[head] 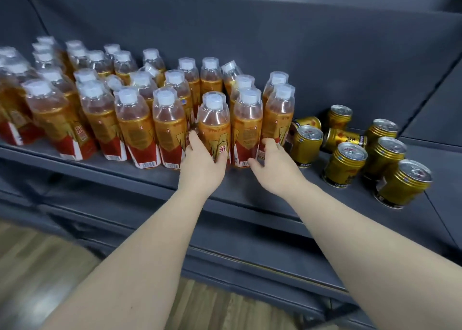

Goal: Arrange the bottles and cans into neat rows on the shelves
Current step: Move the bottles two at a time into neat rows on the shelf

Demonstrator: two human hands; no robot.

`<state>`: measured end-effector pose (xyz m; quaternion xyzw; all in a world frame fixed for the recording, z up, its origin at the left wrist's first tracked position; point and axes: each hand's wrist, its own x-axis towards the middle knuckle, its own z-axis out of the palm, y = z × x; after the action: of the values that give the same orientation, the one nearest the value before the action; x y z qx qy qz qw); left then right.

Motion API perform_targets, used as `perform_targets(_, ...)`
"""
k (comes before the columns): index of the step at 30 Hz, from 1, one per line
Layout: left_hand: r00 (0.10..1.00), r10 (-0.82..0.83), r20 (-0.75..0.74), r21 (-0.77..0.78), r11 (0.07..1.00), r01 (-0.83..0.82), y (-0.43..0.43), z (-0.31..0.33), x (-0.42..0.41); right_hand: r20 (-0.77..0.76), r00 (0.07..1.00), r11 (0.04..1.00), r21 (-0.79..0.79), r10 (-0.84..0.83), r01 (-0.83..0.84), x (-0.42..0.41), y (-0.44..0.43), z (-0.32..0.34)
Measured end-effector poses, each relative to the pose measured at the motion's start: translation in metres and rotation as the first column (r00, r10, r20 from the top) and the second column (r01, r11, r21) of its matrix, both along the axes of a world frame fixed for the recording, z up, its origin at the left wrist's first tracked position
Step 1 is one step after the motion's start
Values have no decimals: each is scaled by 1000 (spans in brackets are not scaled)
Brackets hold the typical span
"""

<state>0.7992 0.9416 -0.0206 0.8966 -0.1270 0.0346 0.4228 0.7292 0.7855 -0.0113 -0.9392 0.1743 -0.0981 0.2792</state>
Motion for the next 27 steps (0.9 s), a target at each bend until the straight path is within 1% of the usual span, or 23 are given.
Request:
perform_targets(3,997,15,-74,-164,986,-27,-8,0,11,50,997,993,104,-65,60,9,3,-3)
perform_targets(6,992,11,-125,-255,966,-43,-12,-4,22,74,990,974,205,-116,99,23,8,-5)
perform_targets(8,994,19,-112,-239,970,-45,-11,-8,25,76,986,957,262,-150,126,32,12,-6)
perform_targets(11,996,35,-78,-152,987,-47,-12,-10,26,99,972,939,298,-212,174,44,17,-9)
perform_targets(19,995,73,-65,-76,994,-78,-15,-6,26,149,935,920,282,-322,272,56,21,-4)
perform_targets(21,995,82,-60,-73,994,-87,-15,-5,27,154,932,921,268,-329,281,57,20,-4)
perform_targets(27,998,42,-52,-55,997,-45,-8,-2,25,153,939,935,230,-308,269,50,22,-1)
